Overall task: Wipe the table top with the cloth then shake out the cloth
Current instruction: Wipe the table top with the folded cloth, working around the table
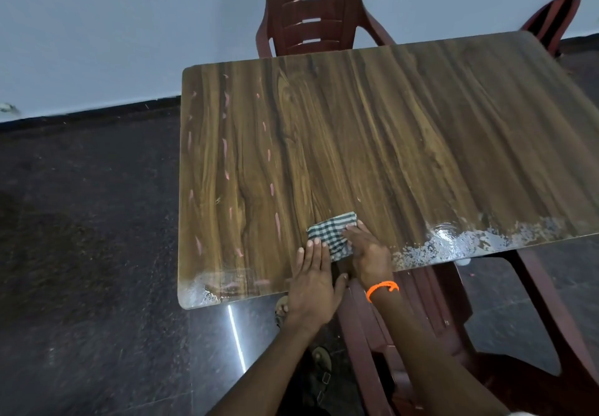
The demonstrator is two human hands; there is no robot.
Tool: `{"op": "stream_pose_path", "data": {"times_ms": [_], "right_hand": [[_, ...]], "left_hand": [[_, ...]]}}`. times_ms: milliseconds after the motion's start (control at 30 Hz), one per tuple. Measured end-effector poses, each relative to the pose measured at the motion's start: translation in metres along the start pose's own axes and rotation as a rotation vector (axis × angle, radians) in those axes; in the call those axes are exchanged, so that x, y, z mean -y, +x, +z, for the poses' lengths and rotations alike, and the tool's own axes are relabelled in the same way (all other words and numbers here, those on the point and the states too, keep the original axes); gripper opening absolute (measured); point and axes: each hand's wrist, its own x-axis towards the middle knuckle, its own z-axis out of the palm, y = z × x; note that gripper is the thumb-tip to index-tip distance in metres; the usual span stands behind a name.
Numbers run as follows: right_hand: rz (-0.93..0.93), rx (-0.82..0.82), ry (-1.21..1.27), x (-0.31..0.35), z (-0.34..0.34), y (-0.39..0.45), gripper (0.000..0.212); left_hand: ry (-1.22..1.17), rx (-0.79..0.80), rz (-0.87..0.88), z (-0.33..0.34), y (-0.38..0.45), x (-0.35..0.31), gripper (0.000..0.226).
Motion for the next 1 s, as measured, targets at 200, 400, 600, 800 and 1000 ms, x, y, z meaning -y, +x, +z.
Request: {"op": "stream_pose_path", "data": {"times_ms": [200, 400, 600, 800, 1000], "right_hand": [[-0.059, 0.06, 0.069, 0.043, 0.03, -0.019, 0.047], [-0.144, 0.148, 0.016, 0.041, 0.016, -0.071, 0.057], [-0.022, 0.086, -0.009, 0.021, 0.001, -0.05, 0.062], [0.037, 0.081, 0.125, 0.063, 0.038, -0.003, 0.039], [-0.109, 0.204, 0.11, 0.088, 0.054, -0.036, 0.054]], "left_hand": [[0.07, -0.024, -0.042, 0.004, -0.038, 0.043, 0.079], [0.07, 0.042, -0.029, 0.012, -0.089, 0.033, 0.083], [0.163, 0.033, 0.109, -0.001, -0.055, 0.026, 0.084], [0.147, 0.027, -0.01, -0.016, -0.029, 0.067, 0.084], [0.12, -0.025, -0.024, -0.017, -0.085, 0.093, 0.082]]}}
